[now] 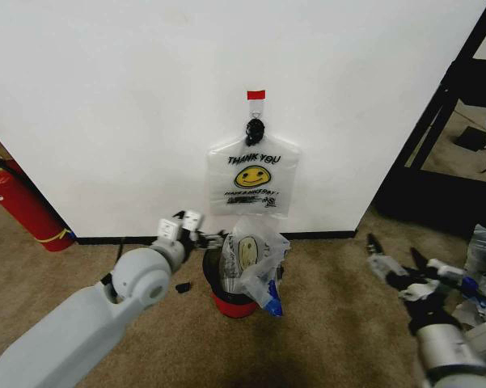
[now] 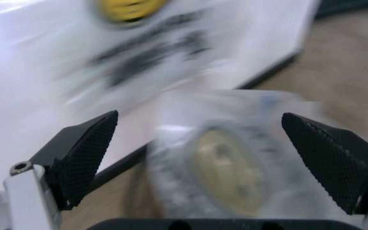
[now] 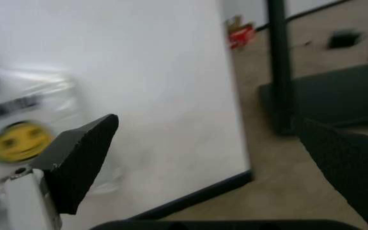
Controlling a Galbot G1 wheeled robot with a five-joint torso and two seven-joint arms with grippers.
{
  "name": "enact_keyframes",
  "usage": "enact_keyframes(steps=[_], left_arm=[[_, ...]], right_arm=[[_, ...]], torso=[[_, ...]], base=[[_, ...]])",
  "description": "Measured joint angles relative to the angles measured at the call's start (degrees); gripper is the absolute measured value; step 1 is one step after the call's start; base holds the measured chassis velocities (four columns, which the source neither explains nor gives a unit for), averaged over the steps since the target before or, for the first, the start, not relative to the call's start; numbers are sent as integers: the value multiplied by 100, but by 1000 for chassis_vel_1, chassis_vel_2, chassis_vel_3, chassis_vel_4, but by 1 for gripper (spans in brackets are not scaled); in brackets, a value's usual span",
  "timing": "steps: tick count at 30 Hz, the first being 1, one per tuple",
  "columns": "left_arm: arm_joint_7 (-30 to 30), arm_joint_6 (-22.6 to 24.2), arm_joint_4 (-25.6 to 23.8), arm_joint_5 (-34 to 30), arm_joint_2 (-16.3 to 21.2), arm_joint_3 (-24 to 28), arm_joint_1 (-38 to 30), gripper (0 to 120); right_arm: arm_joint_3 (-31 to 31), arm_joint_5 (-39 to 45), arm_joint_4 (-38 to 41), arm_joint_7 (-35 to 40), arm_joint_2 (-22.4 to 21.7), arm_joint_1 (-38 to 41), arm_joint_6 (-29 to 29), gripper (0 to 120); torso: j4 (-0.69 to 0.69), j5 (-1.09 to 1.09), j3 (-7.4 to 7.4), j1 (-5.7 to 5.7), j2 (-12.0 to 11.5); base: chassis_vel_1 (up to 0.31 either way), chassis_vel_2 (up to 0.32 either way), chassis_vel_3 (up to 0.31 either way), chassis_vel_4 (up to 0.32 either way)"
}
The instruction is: Pick up the garbage bag from the wall and place it over the trash bin.
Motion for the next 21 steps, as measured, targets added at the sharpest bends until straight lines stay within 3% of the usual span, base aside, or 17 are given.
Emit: enact_keyframes(steps=[2, 5, 8, 9, 12, 15, 21], left_arm=[[16, 8, -6, 30, -44, 237, -150, 100], [-28, 171, 212, 49, -330, 1568, -1104, 100], [-374, 450, 533, -309, -766, 2432, -2033, 100], [-374, 450, 533, -309, -766, 2432, -2033, 100], [-816, 514, 815, -769, -1114, 3057, -2670, 100], [-1160, 516, 1020, -1124, -1192, 3514, -3005, 98], [-1653, 531, 1258, -1975, -1287, 3699, -3062, 96]], right_arm=[[119, -12, -116, -43, -2, 10, 78, 100], [471, -363, -651, -228, -19, 36, 463, 100], [483, -691, -930, -326, 54, 56, 673, 100], [483, -691, -930, -326, 54, 56, 673, 100], [455, -803, -1042, -374, 155, 19, 784, 100], [444, -822, -1118, -384, 185, 11, 844, 100], [369, -648, -1023, -388, 188, -26, 775, 100]], torso=[[-1, -2, 0, 0, 0], [-3, -2, 0, 0, 0], [0, -4, 0, 0, 0], [0, -4, 0, 0, 0], [-5, -1, 0, 0, 0], [0, -2, 0, 0, 0], [0, -4, 0, 0, 0]], base=[[0, 0, 0, 0], [0, 0, 0, 0], [0, 0, 0, 0], [0, 0, 0, 0], [0, 0, 0, 0], [0, 0, 0, 0], [0, 0, 0, 0]])
